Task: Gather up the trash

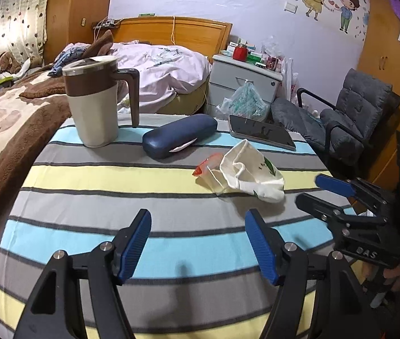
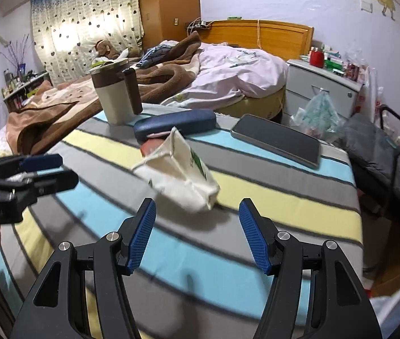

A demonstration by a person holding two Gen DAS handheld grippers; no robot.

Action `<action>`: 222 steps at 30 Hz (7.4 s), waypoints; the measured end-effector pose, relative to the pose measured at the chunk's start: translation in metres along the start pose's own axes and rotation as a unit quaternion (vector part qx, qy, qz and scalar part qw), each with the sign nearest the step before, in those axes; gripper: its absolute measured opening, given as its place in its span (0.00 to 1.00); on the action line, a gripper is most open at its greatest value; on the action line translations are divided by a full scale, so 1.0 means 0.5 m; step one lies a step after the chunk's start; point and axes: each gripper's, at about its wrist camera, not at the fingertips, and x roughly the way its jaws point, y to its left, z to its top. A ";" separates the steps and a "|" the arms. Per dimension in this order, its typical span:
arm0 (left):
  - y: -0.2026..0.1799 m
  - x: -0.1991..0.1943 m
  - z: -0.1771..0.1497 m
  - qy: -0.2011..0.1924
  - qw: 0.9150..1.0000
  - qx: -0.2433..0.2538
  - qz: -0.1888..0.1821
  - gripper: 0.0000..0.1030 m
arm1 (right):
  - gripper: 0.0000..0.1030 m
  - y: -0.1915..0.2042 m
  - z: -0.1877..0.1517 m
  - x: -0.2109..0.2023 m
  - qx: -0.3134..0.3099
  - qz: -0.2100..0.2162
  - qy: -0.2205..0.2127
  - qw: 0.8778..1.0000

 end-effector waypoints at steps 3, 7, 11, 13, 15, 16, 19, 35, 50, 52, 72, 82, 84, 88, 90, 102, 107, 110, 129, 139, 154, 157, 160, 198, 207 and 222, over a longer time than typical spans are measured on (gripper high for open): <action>-0.003 0.016 0.010 0.001 1.000 0.013 0.010 0.69 | 0.61 -0.006 0.017 0.021 -0.006 -0.001 -0.004 1.000; 0.001 0.036 0.018 0.008 1.000 0.010 0.004 0.69 | 0.61 -0.009 0.028 0.048 -0.008 0.019 -0.001 1.000; 0.009 0.054 0.024 0.015 1.000 0.005 0.002 0.69 | 0.61 -0.012 0.026 0.073 -0.012 0.033 0.019 0.999; 0.011 0.064 0.026 0.019 1.000 0.003 0.004 0.69 | 0.56 -0.015 0.025 0.080 -0.010 0.036 0.025 0.999; 0.013 0.069 0.028 0.021 1.000 0.001 0.006 0.69 | 0.43 -0.020 0.024 0.085 -0.003 0.048 0.035 0.998; 0.012 0.073 0.029 0.022 1.000 0.000 0.006 0.69 | 0.34 -0.022 0.022 0.085 -0.001 0.048 0.037 0.998; 0.010 0.080 0.032 0.025 1.000 -0.001 0.004 0.69 | 0.15 -0.031 0.021 0.086 0.003 0.054 0.044 0.998; -0.038 0.145 0.067 0.035 0.999 -0.011 0.008 0.69 | 0.12 -0.087 0.005 0.044 0.034 -0.047 0.030 0.998; -0.050 0.224 0.079 0.054 0.997 -0.040 0.046 0.49 | 0.12 -0.108 -0.008 0.043 0.059 -0.046 0.017 0.997; -0.053 0.224 0.079 0.052 0.997 -0.036 0.048 0.47 | 0.12 -0.111 -0.010 0.042 0.063 -0.044 0.016 0.997; -0.125 0.134 0.045 0.036 0.999 0.016 0.024 0.46 | 0.12 -0.113 -0.035 -0.023 0.092 -0.062 0.000 0.994; -0.199 0.037 0.016 0.012 0.999 0.040 -0.007 0.46 | 0.12 -0.116 -0.065 -0.104 0.113 -0.079 -0.022 0.990; -0.214 0.022 0.010 0.008 0.999 0.043 -0.014 0.46 | 0.12 -0.119 -0.074 -0.123 0.118 -0.085 -0.026 0.989; -0.248 -0.006 0.001 0.000 0.998 0.056 -0.024 0.46 | 0.12 -0.125 -0.091 -0.158 0.128 -0.098 -0.035 0.986; -0.264 -0.018 -0.004 -0.003 0.998 0.062 -0.030 0.46 | 0.12 -0.129 -0.097 -0.171 0.131 -0.105 -0.039 0.985; -0.381 -0.075 -0.034 -0.020 0.992 0.099 -0.074 0.46 | 0.12 -0.168 -0.155 -0.272 0.170 -0.148 -0.067 0.972; -0.437 -0.089 -0.048 -0.023 0.988 0.119 -0.099 0.46 | 0.12 -0.188 -0.183 -0.312 0.188 -0.175 -0.077 0.963; -0.474 -0.093 -0.058 -0.022 0.985 0.131 -0.114 0.46 | 0.12 -0.203 -0.203 -0.336 0.199 -0.192 -0.079 0.958; -0.694 -0.063 -0.119 0.016 0.960 0.198 -0.195 0.46 | 0.12 -0.297 -0.319 -0.420 0.264 -0.278 -0.052 0.922; -0.754 -0.001 -0.160 0.063 0.954 0.211 -0.202 0.47 | 0.13 -0.340 -0.355 -0.402 0.269 -0.306 -0.004 0.913; -0.741 -0.024 -0.168 0.047 0.959 0.205 -0.192 0.61 | 0.43 -0.335 -0.363 -0.419 0.282 -0.296 -0.015 0.913; -0.730 -0.040 -0.171 0.033 0.961 0.205 -0.181 0.62 | 0.44 -0.316 -0.356 -0.427 0.270 -0.296 -0.024 0.916; -0.716 -0.057 -0.174 0.020 0.965 0.202 -0.166 0.63 | 0.44 -0.295 -0.350 -0.433 0.259 -0.300 -0.031 0.917; -0.574 -0.217 -0.251 -0.076 0.981 0.152 -0.096 0.70 | 0.45 -0.092 -0.366 -0.480 0.229 -0.326 -0.111 0.911; -0.569 -0.221 -0.254 -0.078 0.981 0.148 -0.098 0.70 | 0.45 -0.083 -0.366 -0.480 0.225 -0.322 -0.110 0.913; -0.564 -0.226 -0.254 -0.081 0.982 0.145 -0.088 0.70 | 0.45 -0.078 -0.364 -0.481 0.224 -0.323 -0.112 0.913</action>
